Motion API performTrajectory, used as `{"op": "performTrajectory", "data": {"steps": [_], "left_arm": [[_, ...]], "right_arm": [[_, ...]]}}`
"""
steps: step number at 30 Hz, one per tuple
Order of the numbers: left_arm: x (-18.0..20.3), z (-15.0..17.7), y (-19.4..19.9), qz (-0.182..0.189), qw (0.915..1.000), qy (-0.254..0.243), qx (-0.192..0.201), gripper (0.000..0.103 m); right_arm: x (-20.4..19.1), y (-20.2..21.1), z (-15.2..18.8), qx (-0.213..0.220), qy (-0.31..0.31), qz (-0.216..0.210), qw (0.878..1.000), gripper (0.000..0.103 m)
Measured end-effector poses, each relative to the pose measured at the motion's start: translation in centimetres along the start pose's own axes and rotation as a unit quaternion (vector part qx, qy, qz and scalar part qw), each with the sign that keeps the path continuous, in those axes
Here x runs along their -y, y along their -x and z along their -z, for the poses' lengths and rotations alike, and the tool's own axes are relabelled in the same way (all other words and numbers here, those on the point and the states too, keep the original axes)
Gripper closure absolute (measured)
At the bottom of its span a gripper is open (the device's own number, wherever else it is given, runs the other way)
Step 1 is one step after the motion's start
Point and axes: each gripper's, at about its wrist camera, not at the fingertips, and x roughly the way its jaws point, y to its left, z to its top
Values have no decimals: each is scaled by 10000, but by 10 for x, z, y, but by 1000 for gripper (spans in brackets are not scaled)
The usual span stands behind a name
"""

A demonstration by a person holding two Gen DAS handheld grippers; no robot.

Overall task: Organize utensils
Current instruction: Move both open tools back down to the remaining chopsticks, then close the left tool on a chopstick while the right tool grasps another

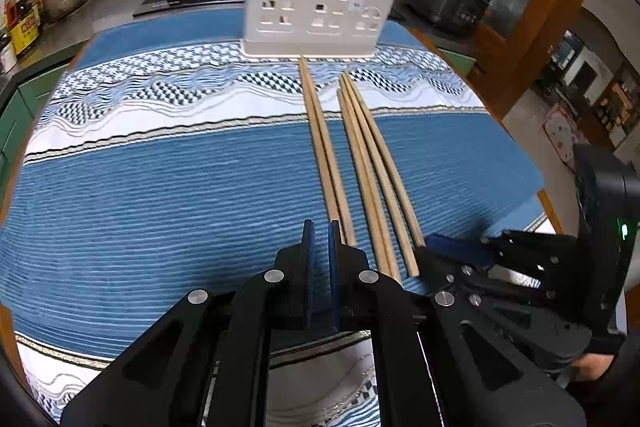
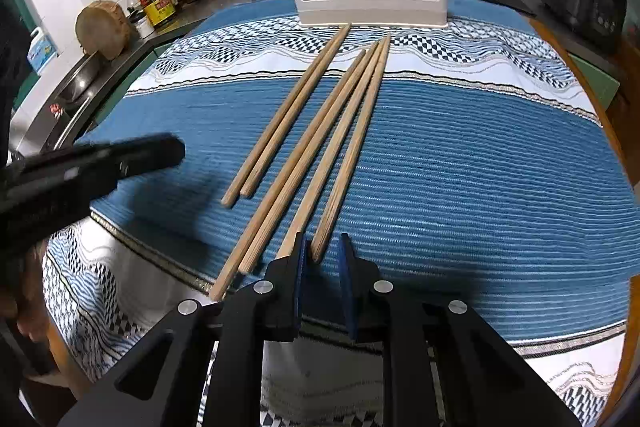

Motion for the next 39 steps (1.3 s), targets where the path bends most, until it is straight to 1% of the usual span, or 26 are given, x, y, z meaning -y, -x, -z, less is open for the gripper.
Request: {"op": "performTrajectory", "data": {"steps": [1, 8, 16, 28, 30, 32, 36, 37, 39], "left_arm": [[2, 1, -2, 21, 10000, -17, -26, 98], [12, 5, -21, 62, 9997, -58, -212, 98], [13, 0, -40, -74, 9993, -48, -365, 98], [10, -4, -46, -239, 9988, 102, -421, 95], [7, -5, -51, -270, 9982, 177, -504, 93], [6, -5, -51, -267, 9981, 232, -495, 93], [11, -8, -55, -415, 9977, 160, -511, 93], [11, -8, -55, -426, 9977, 130, -511, 95], [11, -10, -56, -410, 9978, 118, -512, 96]], "right_arm": [[2, 1, -1, 3, -43, 5, 10000, 93], [18, 8, 1, 47, -194, 129, 9997, 95], [34, 14, 6, 84, -344, 195, 9992, 95], [34, 11, 3, 87, -308, 225, 9992, 95], [33, 11, 4, 97, -272, 248, 9993, 95], [33, 11, 4, 101, -266, 251, 9993, 95], [33, 10, 3, 106, -271, 265, 9992, 95], [32, 10, 3, 107, -267, 269, 9992, 95], [33, 9, 3, 109, -273, 255, 9992, 95]]}}
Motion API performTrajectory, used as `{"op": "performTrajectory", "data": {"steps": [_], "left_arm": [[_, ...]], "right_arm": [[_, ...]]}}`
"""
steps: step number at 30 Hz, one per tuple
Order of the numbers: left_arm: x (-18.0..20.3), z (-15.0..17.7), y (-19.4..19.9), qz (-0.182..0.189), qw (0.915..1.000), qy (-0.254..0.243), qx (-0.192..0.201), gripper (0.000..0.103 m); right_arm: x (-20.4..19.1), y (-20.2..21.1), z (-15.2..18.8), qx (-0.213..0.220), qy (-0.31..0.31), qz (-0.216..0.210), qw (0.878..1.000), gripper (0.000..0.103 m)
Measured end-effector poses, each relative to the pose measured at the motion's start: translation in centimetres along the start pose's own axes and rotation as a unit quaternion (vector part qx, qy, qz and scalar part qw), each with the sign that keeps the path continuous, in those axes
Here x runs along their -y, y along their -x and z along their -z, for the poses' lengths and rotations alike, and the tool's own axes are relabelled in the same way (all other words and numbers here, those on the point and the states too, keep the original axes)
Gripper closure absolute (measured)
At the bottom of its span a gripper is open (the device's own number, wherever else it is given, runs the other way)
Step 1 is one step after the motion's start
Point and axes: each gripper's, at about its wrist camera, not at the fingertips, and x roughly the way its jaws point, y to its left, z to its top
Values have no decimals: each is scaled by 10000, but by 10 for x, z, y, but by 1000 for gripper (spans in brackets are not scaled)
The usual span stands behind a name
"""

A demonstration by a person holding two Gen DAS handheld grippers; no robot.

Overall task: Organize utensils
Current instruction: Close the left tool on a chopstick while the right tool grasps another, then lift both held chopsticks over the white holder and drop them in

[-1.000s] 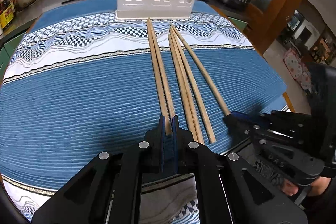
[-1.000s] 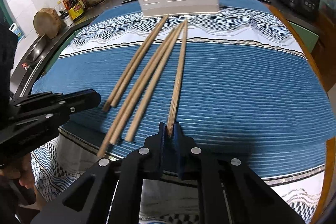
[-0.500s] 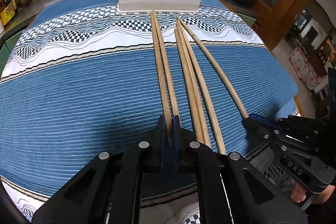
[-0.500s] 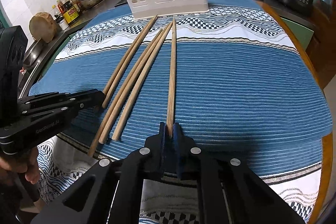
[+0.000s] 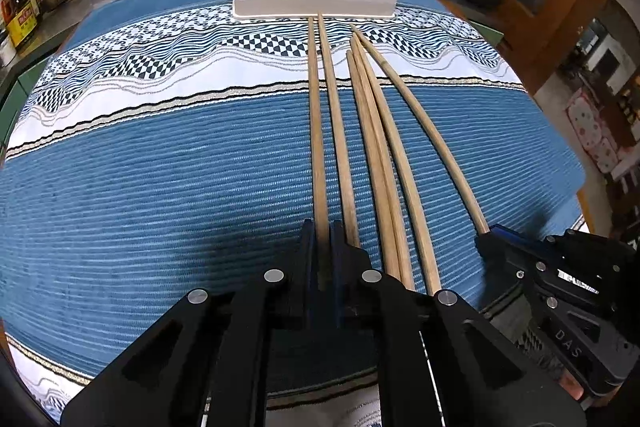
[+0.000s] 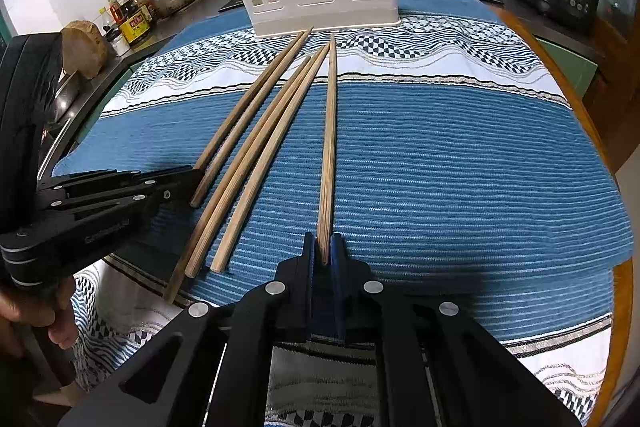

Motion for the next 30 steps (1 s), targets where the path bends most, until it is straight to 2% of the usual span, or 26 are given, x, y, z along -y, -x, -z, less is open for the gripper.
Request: {"op": "performTrajectory", "data": {"steps": [6, 10, 17, 22, 30], "left_arm": [[1, -3, 3, -2, 10000, -97, -9, 98], [-2, -5, 13, 22, 9999, -133, 89, 98], [-8, -18, 52, 11, 9978, -219, 620, 98], [-10, -32, 81, 28, 9941, -250, 1059, 98], [-9, -54, 106, 108, 9888, -357, 1447, 98]], "right_arm": [[2, 4, -1, 34, -23, -85, 10000, 95], [2, 19, -4, 221, 28, -86, 9997, 95], [7, 72, -27, 942, 287, 76, 9951, 95], [6, 110, -57, 1498, 589, 202, 9868, 96], [4, 139, -98, 1869, 927, 89, 9780, 96]]}}
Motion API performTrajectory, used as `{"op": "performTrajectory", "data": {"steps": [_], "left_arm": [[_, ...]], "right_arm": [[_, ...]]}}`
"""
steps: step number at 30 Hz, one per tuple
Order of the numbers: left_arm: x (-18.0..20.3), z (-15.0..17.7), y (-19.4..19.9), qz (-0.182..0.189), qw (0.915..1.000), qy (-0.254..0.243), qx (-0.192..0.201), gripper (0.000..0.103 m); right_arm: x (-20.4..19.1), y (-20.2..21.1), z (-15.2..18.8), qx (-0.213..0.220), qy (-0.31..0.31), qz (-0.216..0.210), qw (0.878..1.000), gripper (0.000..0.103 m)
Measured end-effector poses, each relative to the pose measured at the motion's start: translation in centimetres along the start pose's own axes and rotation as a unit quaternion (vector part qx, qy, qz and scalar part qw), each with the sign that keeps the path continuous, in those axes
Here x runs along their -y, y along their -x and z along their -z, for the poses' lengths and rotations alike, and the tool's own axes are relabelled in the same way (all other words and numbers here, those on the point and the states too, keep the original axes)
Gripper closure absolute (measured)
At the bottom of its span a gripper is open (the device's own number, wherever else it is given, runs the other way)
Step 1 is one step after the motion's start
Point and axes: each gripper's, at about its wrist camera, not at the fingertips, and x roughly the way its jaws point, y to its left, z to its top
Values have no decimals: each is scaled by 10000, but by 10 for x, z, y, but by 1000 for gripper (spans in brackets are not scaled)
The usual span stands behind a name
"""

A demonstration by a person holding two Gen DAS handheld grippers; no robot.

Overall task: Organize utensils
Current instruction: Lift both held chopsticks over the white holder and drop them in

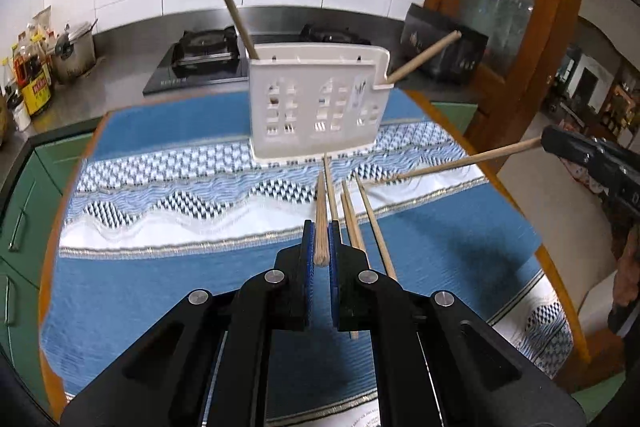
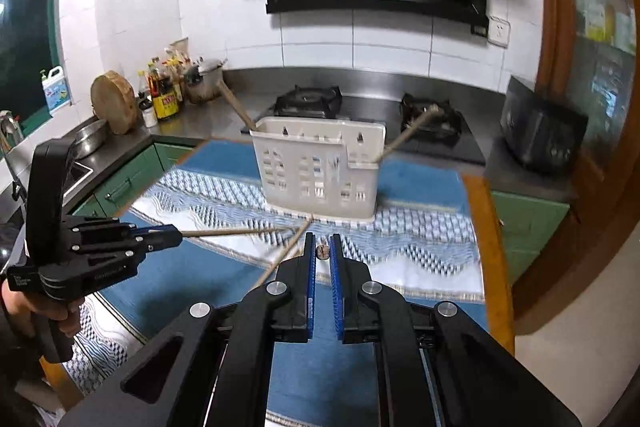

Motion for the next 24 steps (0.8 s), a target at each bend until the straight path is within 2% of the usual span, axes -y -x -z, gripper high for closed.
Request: {"op": "performTrajectory", "data": {"steps": [4, 13, 19, 24], "left_arm": [[-3, -11, 5, 2, 9999, -49, 103, 98], [-6, -53, 17, 13, 9990, -275, 352, 98], [-5, -72, 18, -28, 9982, -419, 420, 98], [-3, -87, 25, -31, 9970, -520, 564, 98]], "right_arm": [[8, 1, -22, 70, 28, -178, 9998, 96], [26, 3, -80, 252, 180, -273, 9991, 96], [40, 9, -133, 656, 182, -223, 9974, 96], [49, -1, -175, 950, 119, -110, 9953, 96]]}}
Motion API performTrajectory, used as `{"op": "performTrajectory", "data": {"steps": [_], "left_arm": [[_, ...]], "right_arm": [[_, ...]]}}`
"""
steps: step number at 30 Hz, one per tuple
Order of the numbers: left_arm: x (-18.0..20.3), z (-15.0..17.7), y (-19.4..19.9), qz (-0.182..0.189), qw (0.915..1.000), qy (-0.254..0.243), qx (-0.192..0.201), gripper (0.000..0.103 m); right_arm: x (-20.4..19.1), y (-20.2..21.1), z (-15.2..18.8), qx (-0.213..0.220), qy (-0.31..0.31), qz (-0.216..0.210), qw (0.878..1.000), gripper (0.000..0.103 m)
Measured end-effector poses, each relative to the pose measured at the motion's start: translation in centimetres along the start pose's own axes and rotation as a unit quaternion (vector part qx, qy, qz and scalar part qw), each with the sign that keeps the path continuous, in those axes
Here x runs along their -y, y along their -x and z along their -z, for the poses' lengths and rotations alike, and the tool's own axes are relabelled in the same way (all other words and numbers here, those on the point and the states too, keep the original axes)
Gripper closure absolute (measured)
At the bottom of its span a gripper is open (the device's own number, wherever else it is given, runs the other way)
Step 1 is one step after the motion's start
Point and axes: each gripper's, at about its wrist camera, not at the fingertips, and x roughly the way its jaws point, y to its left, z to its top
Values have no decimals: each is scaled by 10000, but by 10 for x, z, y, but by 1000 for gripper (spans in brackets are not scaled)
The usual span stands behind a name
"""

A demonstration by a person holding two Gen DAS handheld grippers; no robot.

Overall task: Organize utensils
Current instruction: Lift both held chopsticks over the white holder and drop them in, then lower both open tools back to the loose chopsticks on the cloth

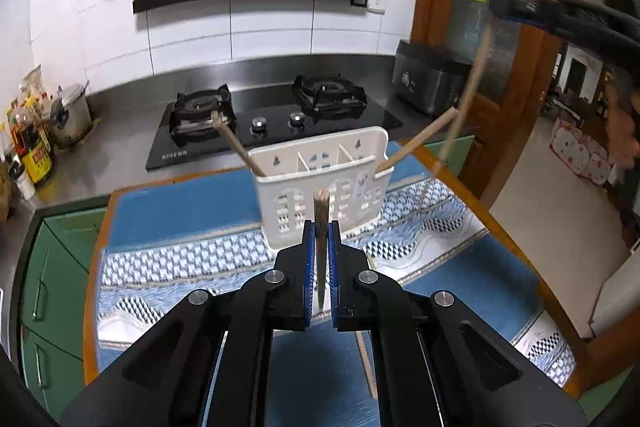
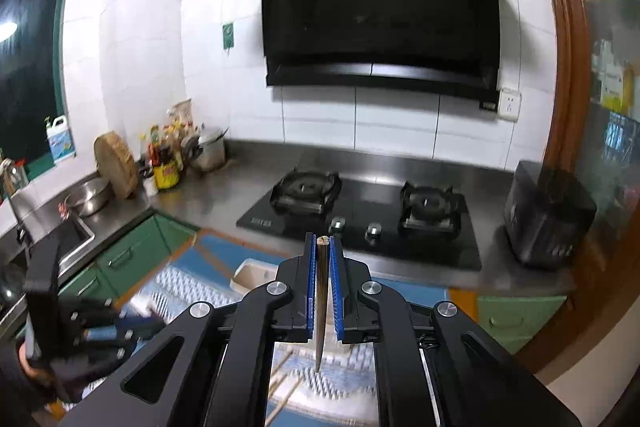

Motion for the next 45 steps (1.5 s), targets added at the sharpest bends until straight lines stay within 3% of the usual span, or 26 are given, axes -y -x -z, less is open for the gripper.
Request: {"op": "performTrajectory", "data": {"steps": [8, 17, 22, 25, 33, 45], "left_arm": [[-2, -42, 23, 28, 9989, -95, 462, 98], [4, -104, 52, -20, 9920, -254, 1238, 98], [4, -131, 47, -218, 9878, -298, 1510, 98], [3, -138, 33, -328, 9867, -279, 1570, 98], [-14, -132, -10, -497, 9877, 55, 1483, 98], [-45, -99, -42, -207, 9927, 655, 991, 97]], "right_arm": [[8, -51, -24, 118, -161, 233, 9995, 96], [11, -99, 5, -411, -183, 235, 9987, 96], [9, -94, 20, -449, -39, 312, 9985, 91], [8, -77, 29, -370, 78, 363, 9986, 85], [9, -34, 77, -351, 19, 230, 9991, 82], [-21, -14, 179, -1102, -294, 25, 9935, 82]]}}
